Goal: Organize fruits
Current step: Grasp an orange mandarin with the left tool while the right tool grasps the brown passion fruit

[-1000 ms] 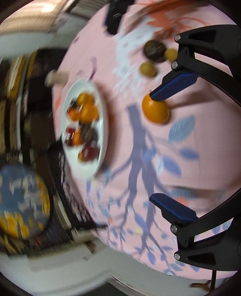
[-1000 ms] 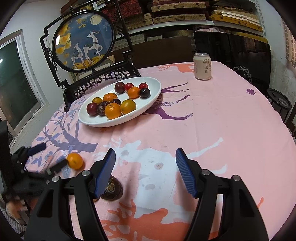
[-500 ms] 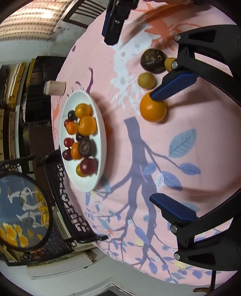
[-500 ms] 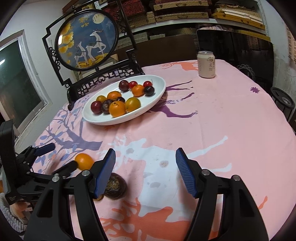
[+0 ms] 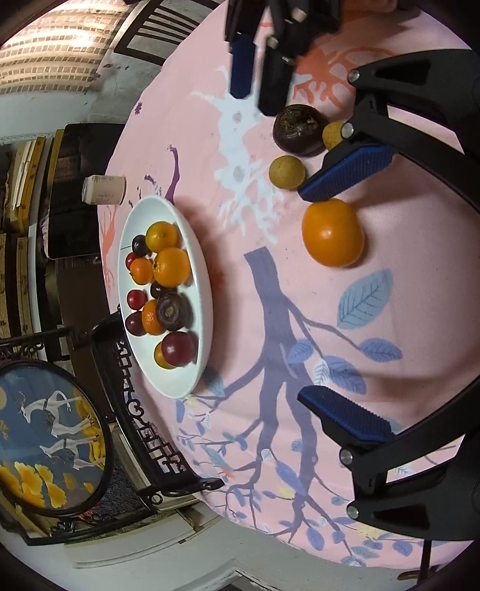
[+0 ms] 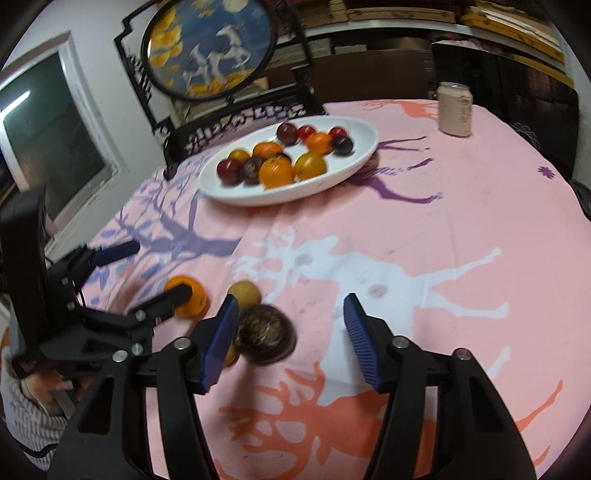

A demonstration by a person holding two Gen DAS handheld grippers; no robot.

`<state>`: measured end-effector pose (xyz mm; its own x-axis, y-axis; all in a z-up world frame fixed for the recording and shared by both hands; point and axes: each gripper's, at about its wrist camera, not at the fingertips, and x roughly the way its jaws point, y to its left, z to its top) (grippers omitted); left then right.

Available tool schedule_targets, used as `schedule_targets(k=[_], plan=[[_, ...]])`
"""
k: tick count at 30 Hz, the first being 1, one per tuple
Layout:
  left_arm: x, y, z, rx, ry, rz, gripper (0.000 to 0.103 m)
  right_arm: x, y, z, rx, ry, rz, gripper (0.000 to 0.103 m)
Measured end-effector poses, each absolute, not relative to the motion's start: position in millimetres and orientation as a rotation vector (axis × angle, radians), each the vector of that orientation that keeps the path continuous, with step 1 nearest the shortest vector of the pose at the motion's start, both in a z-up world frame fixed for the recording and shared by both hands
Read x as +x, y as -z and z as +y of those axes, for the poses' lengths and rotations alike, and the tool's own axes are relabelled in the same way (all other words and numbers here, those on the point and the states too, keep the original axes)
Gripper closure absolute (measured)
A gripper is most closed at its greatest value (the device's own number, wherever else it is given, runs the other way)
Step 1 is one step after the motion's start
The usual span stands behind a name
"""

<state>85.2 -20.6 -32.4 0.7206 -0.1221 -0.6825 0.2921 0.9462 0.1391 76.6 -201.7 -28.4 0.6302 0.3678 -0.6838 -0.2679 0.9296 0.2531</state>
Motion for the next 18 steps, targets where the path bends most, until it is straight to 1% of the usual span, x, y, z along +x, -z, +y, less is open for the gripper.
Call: schedule_targets(k=[1, 3, 8, 14, 16, 18], plan=[[84, 33, -22, 0.251, 0.233, 0.733, 0.002, 77, 30, -198, 0.119, -0.372, 0.820, 0.052], [83, 34, -24, 0.264, 0.242, 0.736, 0.002, 77, 34, -194, 0.102, -0.380, 0.835, 0.054], [80, 39, -33, 0.307, 0.265, 0.748, 0.002, 78, 42, -185, 0.082, -0.411, 0.867, 0.055], [85, 43, -29, 0.292, 0.261, 0.787, 0.002, 85, 47, -183, 0.137, -0.449, 0.898, 0.057], [86, 46, -32, 0.307, 0.268, 0.799, 0.002, 87, 48, -184, 0.163, -0.469, 0.904, 0.067], [84, 45, -35, 0.319, 0.280, 0.788, 0.002, 85, 46, -182, 0.158, -0.469, 0.897, 0.067]])
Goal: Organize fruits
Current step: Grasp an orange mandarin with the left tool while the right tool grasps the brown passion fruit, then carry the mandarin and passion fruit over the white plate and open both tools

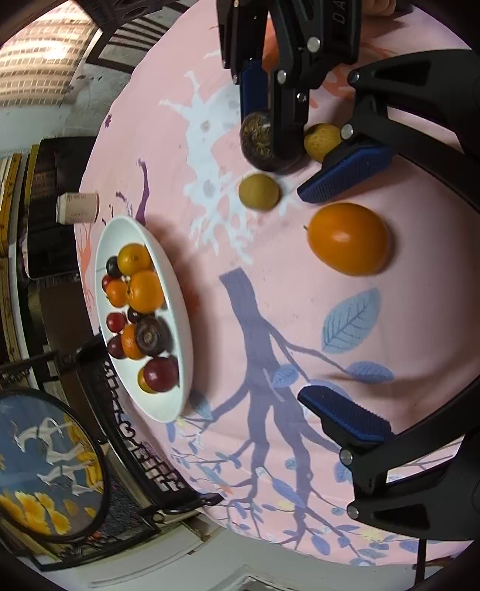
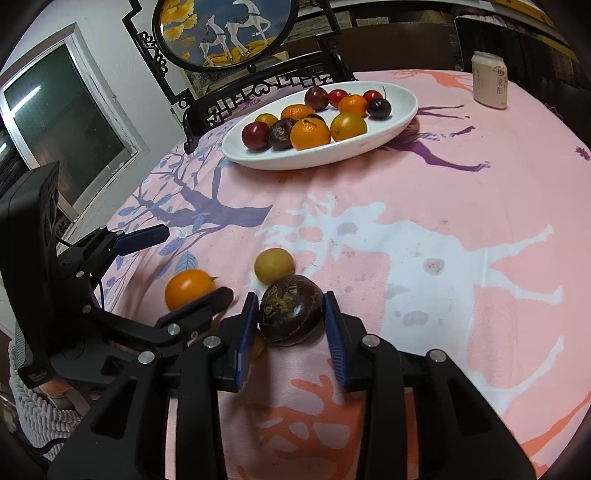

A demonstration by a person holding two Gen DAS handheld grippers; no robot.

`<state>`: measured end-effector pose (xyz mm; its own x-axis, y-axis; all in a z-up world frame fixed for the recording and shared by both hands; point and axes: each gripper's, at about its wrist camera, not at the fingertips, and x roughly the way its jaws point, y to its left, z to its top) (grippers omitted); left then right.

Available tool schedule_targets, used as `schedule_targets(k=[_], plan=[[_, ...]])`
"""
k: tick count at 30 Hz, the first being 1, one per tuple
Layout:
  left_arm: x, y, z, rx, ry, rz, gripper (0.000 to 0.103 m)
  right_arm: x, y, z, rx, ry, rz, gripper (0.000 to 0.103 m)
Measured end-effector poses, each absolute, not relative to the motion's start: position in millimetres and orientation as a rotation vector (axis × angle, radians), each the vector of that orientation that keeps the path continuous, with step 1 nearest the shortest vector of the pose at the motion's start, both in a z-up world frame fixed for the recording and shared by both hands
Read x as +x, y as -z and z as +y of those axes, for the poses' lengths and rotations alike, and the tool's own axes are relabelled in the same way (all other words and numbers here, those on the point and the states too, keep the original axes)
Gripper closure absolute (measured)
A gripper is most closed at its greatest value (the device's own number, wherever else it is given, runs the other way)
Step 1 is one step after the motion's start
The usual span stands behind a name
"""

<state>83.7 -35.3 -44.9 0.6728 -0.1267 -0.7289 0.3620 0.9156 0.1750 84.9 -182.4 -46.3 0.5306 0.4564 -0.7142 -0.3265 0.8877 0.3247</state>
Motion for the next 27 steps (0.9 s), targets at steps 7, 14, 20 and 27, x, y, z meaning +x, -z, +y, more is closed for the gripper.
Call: schedule_targets(k=[7, 14, 20, 27], plan=[[85, 48, -40, 0.289, 0.372, 0.824, 0.039, 86, 42, -191, 0.153, -0.413, 0.873, 0.070], [78, 51, -49, 0.298, 0.426, 0.835, 0.067, 86, 40, -197, 0.168, -0.394, 0.867, 0.070], [76, 49, -48, 0.301, 0.409, 0.822, 0.068, 84, 40, -194, 0.147, -0.392, 0.860, 0.071], [77, 40, -40, 0.288, 0.339, 0.777, 0.068, 81, 34, -197, 0.157, -0.392, 0.828, 0.071]])
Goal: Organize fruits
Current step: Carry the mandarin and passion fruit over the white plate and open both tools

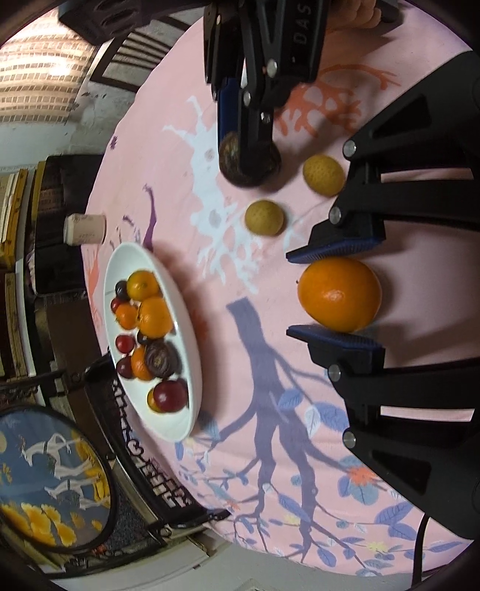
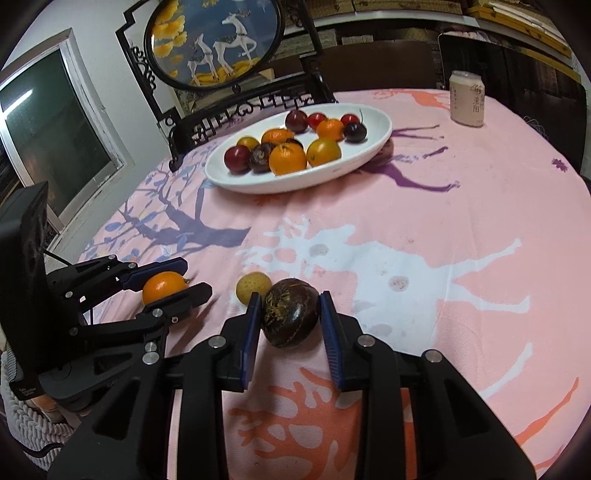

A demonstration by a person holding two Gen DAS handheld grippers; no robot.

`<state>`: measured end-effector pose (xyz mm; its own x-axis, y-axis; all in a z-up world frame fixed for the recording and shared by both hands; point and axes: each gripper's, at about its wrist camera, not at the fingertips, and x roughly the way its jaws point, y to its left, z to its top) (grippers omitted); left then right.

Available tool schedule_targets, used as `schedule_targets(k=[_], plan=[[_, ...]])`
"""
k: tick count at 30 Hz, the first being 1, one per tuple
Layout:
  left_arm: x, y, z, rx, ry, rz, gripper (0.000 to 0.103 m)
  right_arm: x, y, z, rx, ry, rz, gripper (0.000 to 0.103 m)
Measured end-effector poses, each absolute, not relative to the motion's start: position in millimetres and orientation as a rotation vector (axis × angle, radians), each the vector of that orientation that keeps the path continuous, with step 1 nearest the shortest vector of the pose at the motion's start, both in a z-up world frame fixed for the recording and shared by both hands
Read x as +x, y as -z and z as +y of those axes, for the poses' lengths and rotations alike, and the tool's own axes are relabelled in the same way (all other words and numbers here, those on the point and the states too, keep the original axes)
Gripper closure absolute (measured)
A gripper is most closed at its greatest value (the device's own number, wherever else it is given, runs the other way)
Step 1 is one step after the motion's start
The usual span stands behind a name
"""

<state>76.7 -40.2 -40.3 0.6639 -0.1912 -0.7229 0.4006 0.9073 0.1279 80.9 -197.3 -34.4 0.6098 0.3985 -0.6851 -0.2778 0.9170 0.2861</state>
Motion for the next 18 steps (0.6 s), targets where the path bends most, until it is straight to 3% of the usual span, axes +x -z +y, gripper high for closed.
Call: schedule_targets(k=[3, 18], plan=[[82, 33, -35, 0.274, 0.320, 0.760, 0.068, 81, 30, -201, 0.173, -0.387, 0.812, 0.076], [142, -2, -22, 0.214, 0.242, 0.699, 0.068, 103, 17, -204, 0.163, -0.386, 0.805, 0.080]])
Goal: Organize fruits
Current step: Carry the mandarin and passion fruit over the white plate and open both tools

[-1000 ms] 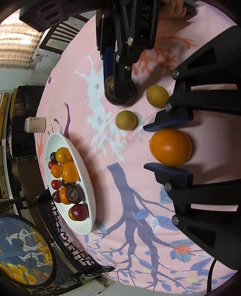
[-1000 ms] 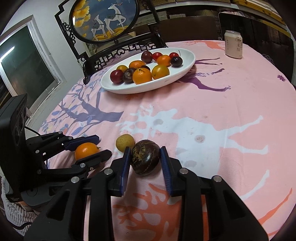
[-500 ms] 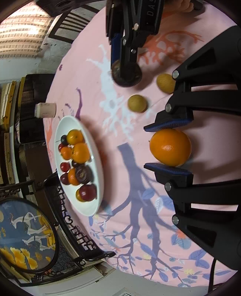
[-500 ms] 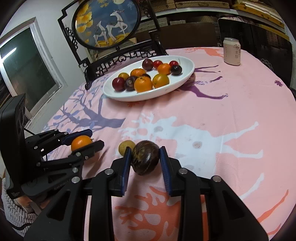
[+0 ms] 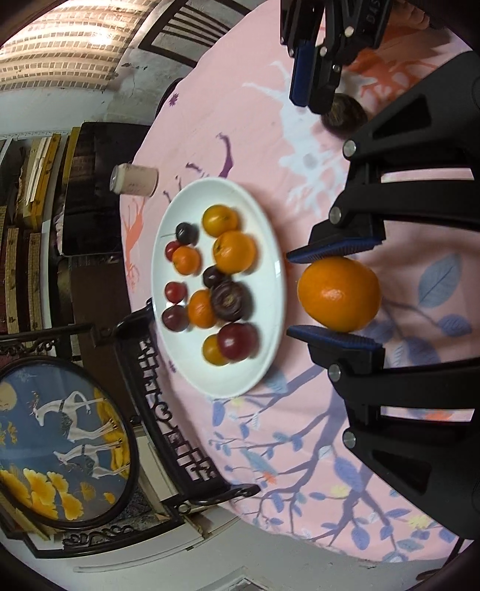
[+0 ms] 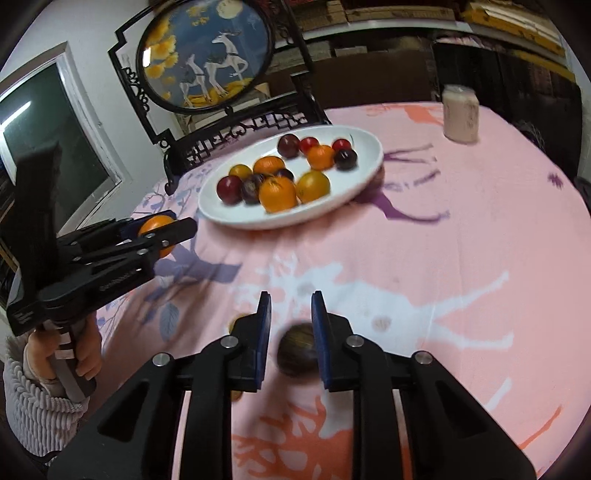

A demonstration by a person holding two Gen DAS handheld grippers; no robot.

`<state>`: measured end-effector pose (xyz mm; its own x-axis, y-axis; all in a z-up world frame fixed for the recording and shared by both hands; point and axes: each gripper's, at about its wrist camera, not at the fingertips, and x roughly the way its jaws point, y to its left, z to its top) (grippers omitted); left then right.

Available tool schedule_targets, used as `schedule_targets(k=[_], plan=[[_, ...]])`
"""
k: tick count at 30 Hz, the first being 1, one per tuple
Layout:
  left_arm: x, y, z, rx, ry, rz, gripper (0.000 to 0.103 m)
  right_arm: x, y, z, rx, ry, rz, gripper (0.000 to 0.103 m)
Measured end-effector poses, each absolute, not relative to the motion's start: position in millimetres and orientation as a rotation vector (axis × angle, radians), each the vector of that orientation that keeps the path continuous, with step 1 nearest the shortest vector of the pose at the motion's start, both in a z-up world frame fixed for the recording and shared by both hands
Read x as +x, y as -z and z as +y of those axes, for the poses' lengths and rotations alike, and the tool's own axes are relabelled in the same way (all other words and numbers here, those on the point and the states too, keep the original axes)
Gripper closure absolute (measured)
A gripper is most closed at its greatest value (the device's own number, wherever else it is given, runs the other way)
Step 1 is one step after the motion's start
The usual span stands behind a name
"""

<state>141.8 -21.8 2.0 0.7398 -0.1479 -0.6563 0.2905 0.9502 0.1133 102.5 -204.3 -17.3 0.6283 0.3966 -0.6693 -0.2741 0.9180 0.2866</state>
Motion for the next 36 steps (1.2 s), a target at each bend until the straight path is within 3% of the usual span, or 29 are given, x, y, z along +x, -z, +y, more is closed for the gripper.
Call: schedule_targets(k=[5, 6, 7, 9, 14, 15, 16, 27, 36], plan=[[149, -2, -21, 0.220, 0.229, 0.691, 0.068, 107, 35, -193, 0.129, -0.458, 0.883, 0.075], [150, -1, -21, 0.220, 0.228, 0.694, 0.068, 104, 35, -191, 0.105, -0.454, 0.873, 0.069], [150, 0, -20, 0.222, 0.225, 0.695, 0.068, 101, 33, -189, 0.070, -0.433, 0.858, 0.055], [150, 2, -20, 0.226, 0.221, 0.695, 0.068, 97, 30, -191, 0.023, -0.345, 0.817, 0.048], [149, 3, -18, 0.225, 0.218, 0.690, 0.068, 102, 48, -199, -0.024, -0.308, 0.887, 0.048], [148, 3, -18, 0.224, 0.218, 0.688, 0.068, 101, 50, -197, -0.037, -0.301, 0.887, 0.053], [147, 2, -17, 0.225, 0.216, 0.684, 0.068, 99, 48, -195, -0.049, -0.310, 0.881, 0.064], [144, -3, -16, 0.235, 0.197, 0.656, 0.068, 96, 28, -193, 0.004, -0.336, 0.802, 0.065], [191, -25, -20, 0.201, 0.167, 0.650, 0.068, 163, -28, -190, 0.063, -0.310, 0.693, 0.065]])
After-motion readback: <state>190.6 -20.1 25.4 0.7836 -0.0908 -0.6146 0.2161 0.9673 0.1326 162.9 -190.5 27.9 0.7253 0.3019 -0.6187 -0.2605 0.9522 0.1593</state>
